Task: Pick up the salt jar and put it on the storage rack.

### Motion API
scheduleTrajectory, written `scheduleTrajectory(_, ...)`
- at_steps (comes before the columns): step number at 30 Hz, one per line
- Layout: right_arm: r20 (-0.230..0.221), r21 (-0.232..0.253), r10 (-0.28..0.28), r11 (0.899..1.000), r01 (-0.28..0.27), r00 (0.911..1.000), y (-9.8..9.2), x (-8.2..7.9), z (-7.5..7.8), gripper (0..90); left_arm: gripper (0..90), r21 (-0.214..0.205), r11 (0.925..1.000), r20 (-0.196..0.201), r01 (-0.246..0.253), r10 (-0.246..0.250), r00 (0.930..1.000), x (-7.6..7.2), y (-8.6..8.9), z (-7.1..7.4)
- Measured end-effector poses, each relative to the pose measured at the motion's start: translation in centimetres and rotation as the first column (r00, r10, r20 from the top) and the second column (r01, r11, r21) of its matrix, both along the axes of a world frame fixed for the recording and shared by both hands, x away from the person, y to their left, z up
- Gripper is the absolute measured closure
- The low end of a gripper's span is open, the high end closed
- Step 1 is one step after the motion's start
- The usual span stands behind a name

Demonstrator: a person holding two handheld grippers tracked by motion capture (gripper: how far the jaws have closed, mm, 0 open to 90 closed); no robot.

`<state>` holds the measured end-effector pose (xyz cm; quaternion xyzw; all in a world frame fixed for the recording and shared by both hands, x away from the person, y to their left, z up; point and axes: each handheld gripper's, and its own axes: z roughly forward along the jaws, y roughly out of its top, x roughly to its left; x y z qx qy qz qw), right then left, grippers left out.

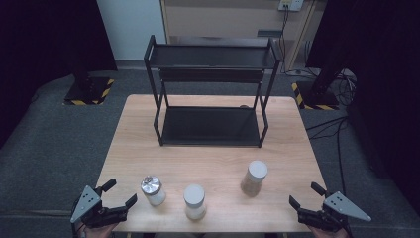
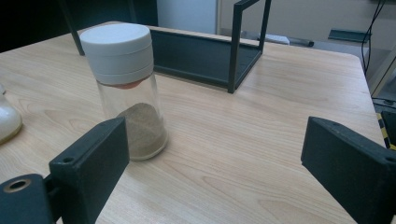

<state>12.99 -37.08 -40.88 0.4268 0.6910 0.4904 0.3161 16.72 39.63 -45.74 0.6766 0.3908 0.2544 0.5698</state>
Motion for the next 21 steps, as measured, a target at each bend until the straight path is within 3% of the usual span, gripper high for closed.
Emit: scheduleTrajectory(21, 0.002, 0.012, 0.004, 1.0, -0.004, 1.0, -0.14, -0.08, -0.02, 7.7, 0.2, -0.004, 1.0, -0.029, -0.005, 0.005, 0.9996, 0.25, -0.1, 0.12)
